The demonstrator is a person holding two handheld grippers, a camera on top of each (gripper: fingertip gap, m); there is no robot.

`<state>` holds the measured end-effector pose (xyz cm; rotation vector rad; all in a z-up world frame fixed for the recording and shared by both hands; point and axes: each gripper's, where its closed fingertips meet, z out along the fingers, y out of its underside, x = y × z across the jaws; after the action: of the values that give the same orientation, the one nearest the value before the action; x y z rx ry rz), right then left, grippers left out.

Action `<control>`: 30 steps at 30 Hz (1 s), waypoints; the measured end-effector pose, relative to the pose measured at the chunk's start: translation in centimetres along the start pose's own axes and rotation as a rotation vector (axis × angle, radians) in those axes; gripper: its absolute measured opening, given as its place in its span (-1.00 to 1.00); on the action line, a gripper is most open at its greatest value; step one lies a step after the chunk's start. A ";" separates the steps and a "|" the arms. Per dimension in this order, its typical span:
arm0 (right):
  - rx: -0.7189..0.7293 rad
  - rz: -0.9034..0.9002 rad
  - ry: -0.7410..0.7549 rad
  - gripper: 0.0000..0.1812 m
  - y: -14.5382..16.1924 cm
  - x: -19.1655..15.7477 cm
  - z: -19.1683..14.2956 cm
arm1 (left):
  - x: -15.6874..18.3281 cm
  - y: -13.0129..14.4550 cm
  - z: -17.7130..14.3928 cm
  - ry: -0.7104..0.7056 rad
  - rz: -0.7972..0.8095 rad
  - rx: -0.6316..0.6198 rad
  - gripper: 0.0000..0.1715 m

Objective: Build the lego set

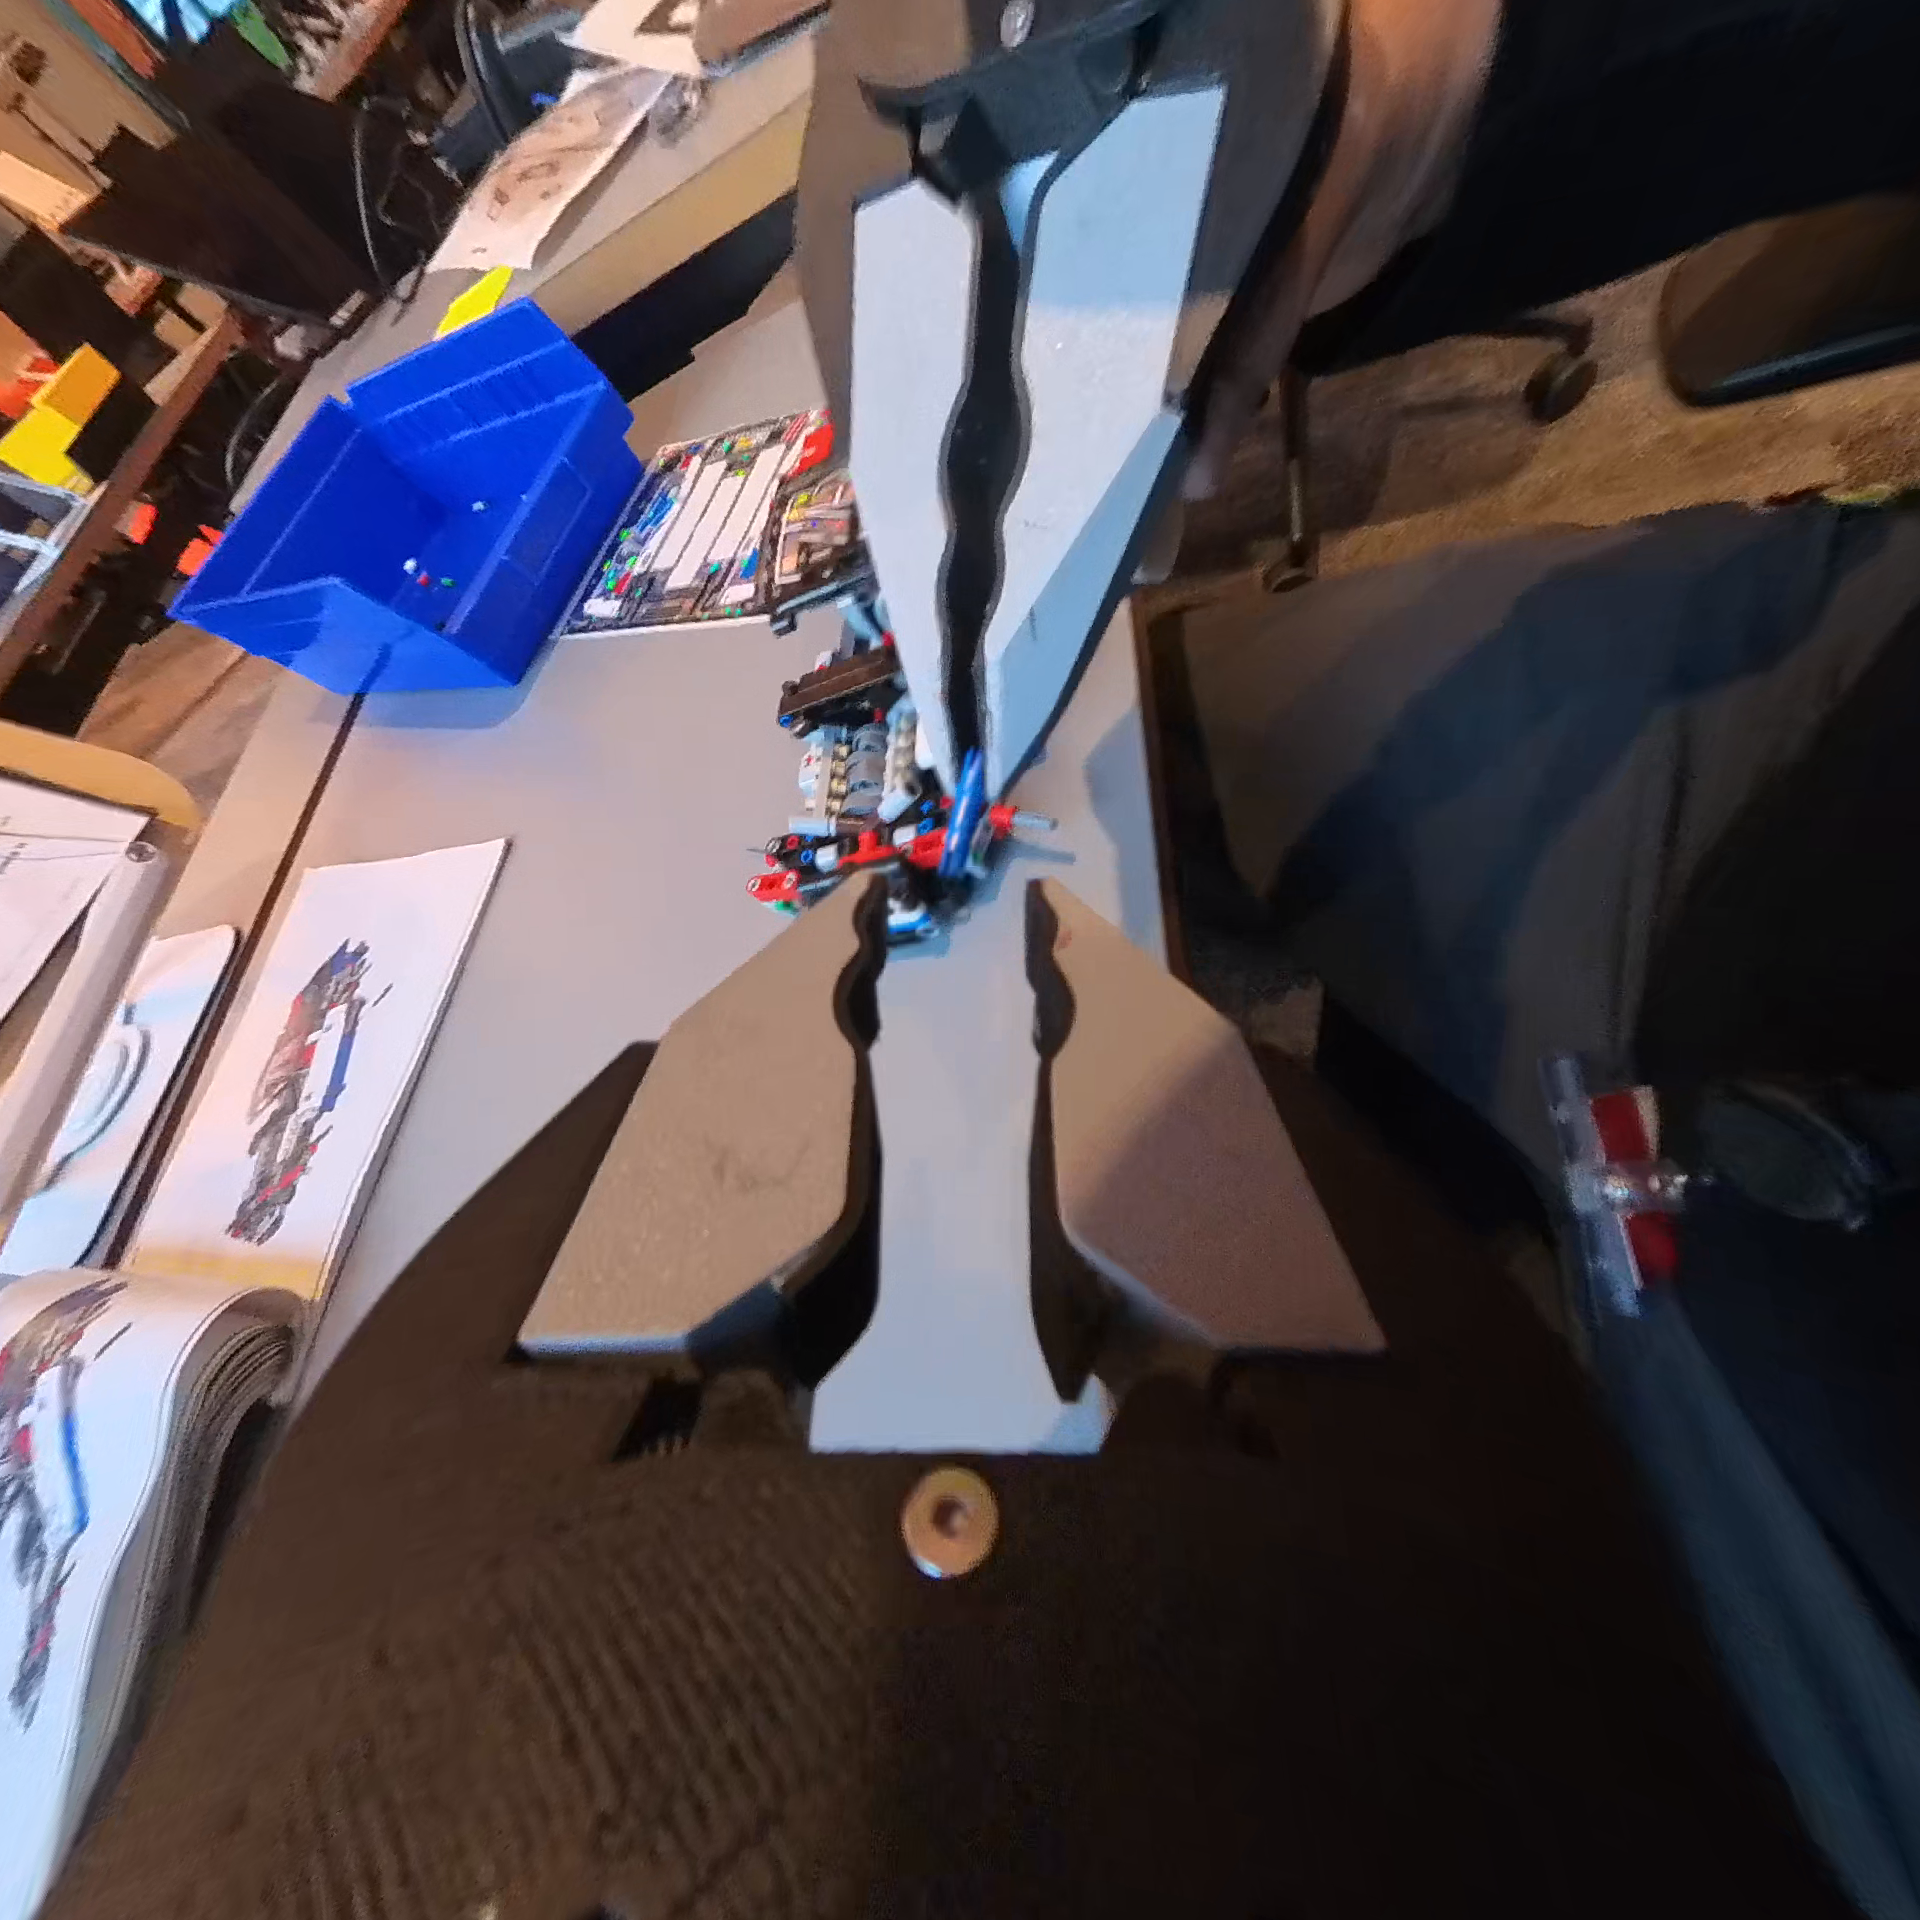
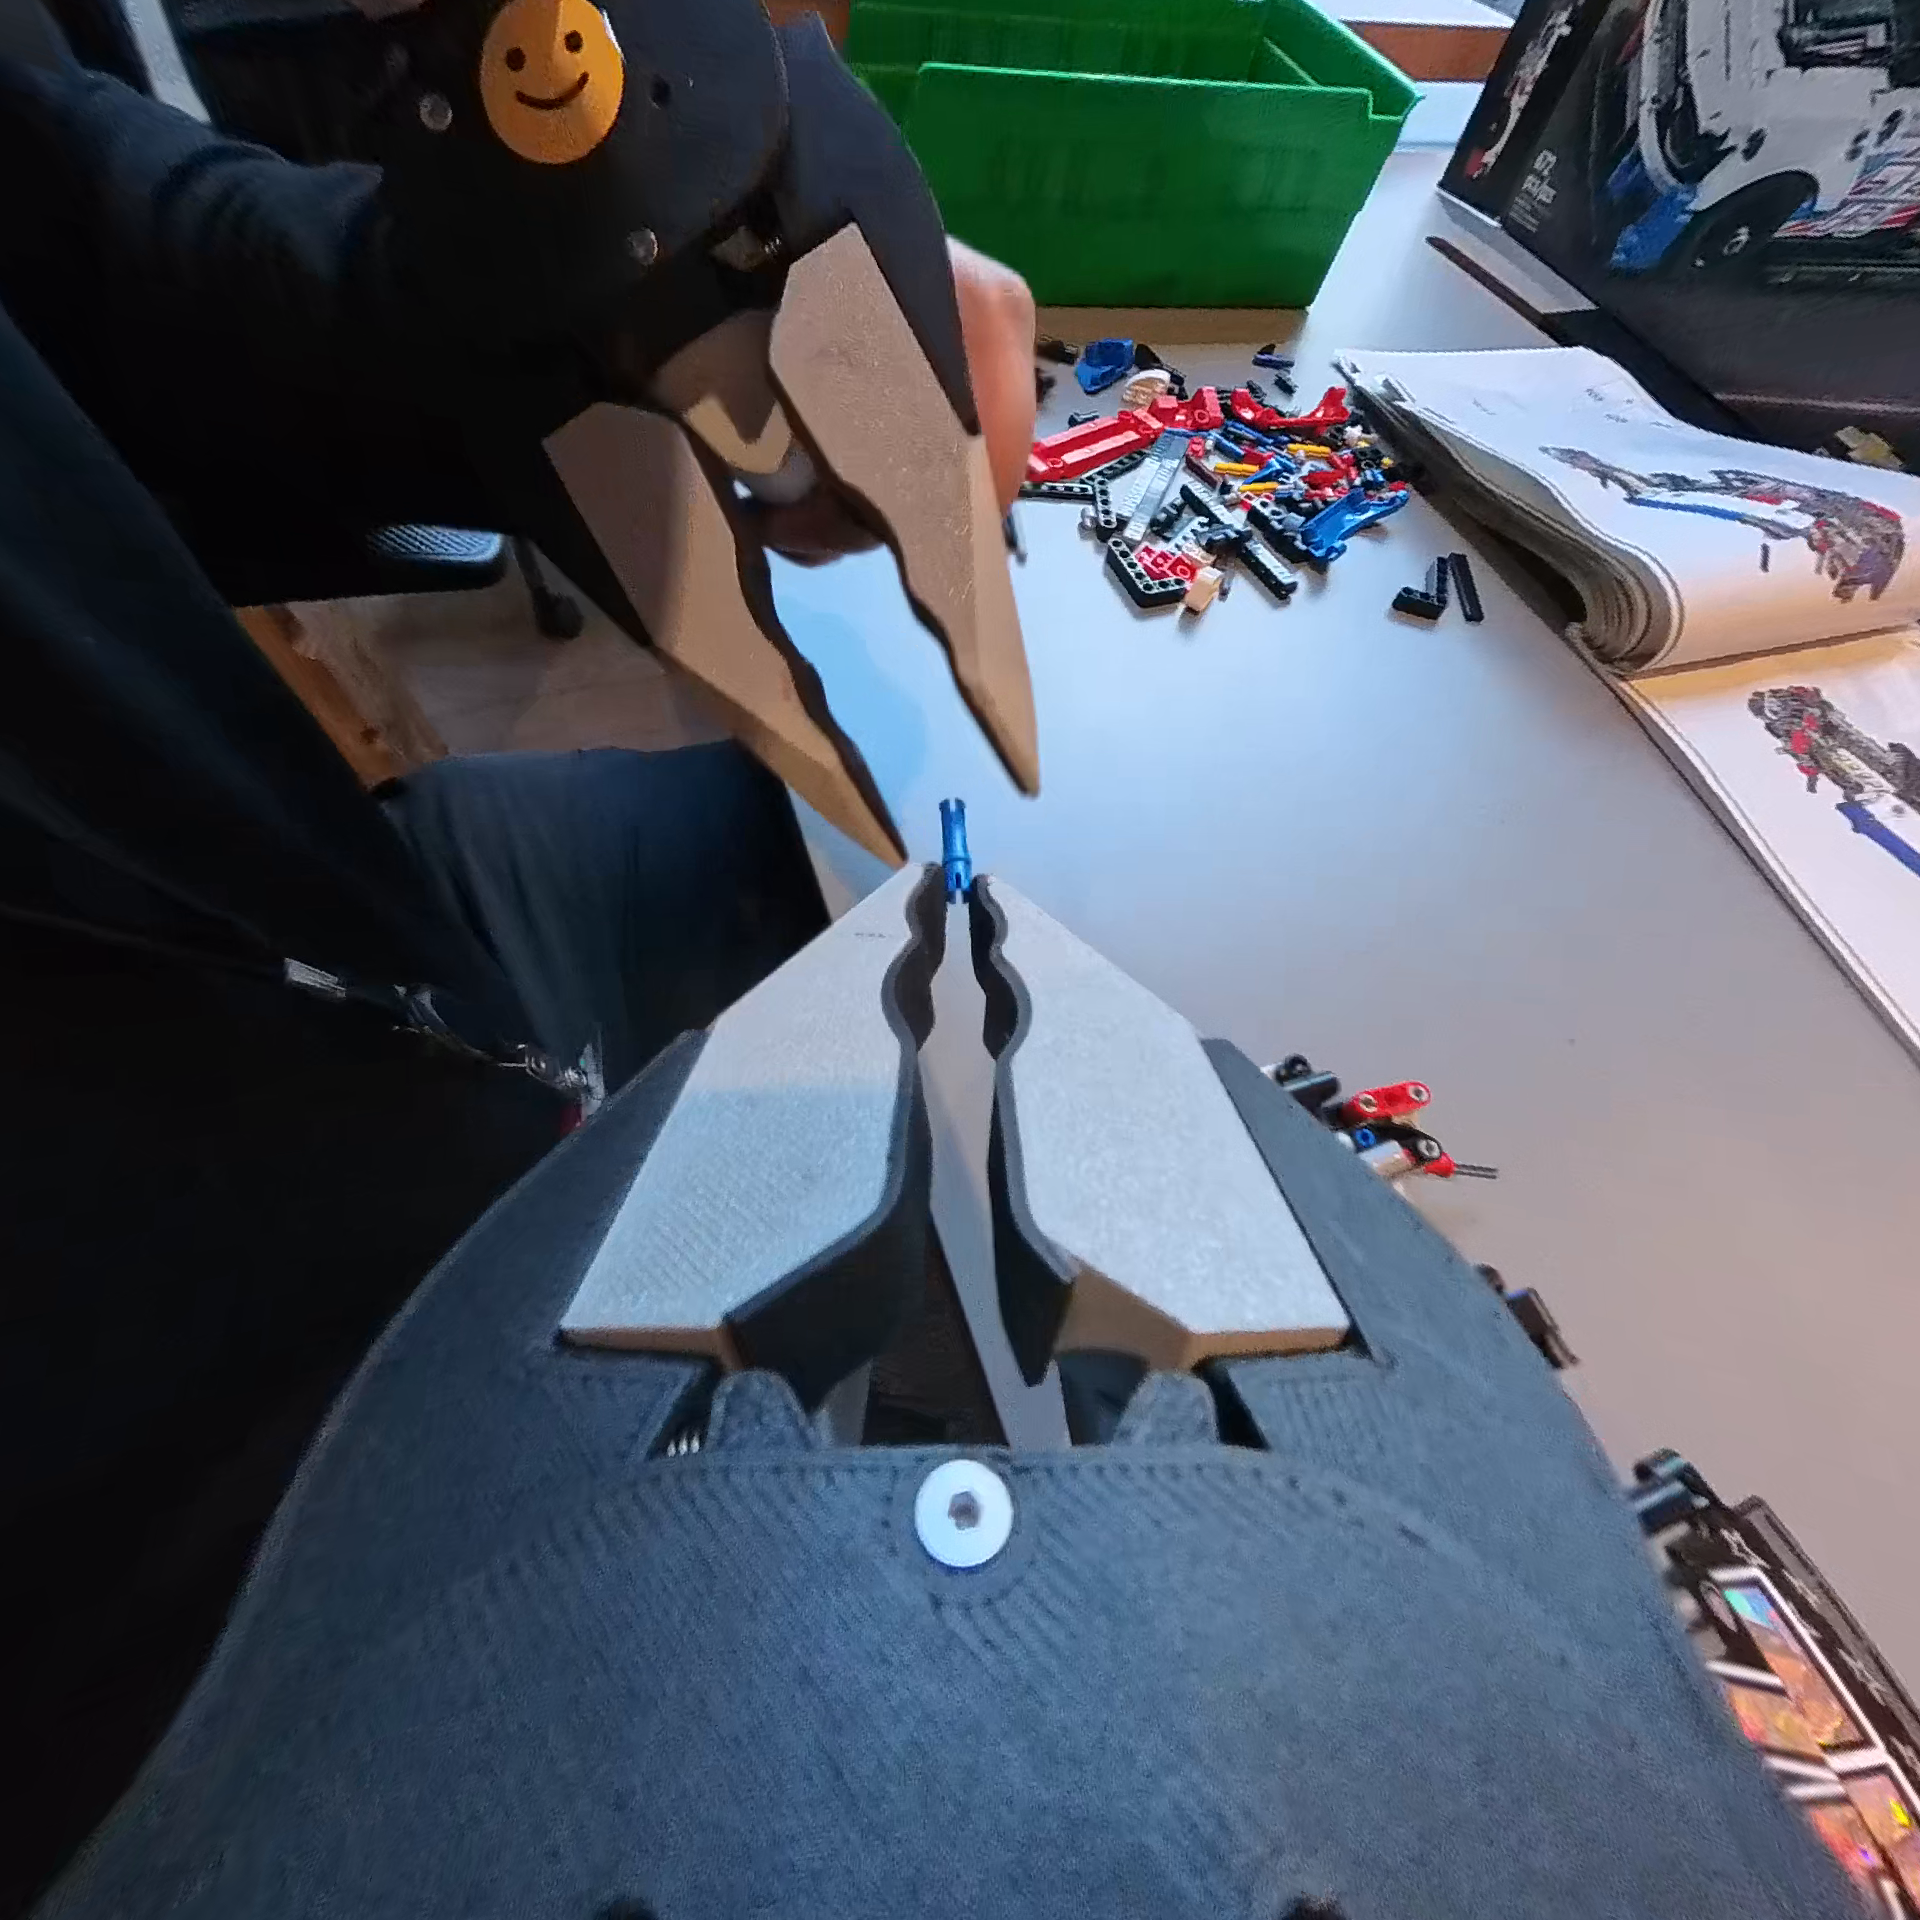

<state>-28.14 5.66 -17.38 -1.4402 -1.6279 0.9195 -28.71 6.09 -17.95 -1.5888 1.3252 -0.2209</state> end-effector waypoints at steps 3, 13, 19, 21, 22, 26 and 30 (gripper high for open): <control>0.004 0.000 0.030 -0.97 0.6 1.0 -0.2 | -1.7 1.2 -0.5 -0.051 -0.073 0.013 -0.73; 0.046 0.028 0.037 -0.98 1.6 4.2 0.4 | -3.6 4.8 0.6 -0.011 -0.257 0.023 -0.73; 0.053 0.061 0.024 -0.97 2.5 5.4 0.5 | -3.2 5.6 1.8 0.021 -0.259 0.010 -0.74; 0.056 0.071 0.016 -0.97 2.7 5.4 0.5 | -3.2 5.7 2.1 0.024 -0.247 0.003 -0.75; 0.059 0.072 0.012 -0.97 2.7 5.3 0.5 | -3.0 5.8 2.2 0.032 -0.245 -0.001 -0.75; 0.086 0.050 0.013 -0.98 1.5 4.9 -0.2 | -2.8 5.4 2.4 0.046 -0.236 0.009 -0.77; 0.061 0.064 0.040 -0.98 1.8 5.2 -0.6 | -2.8 4.5 2.5 0.064 -0.248 0.026 -0.80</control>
<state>-27.16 11.04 -18.26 -1.4668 -1.5190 0.9622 -30.88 10.26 -21.35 -1.7347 1.1665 -0.4424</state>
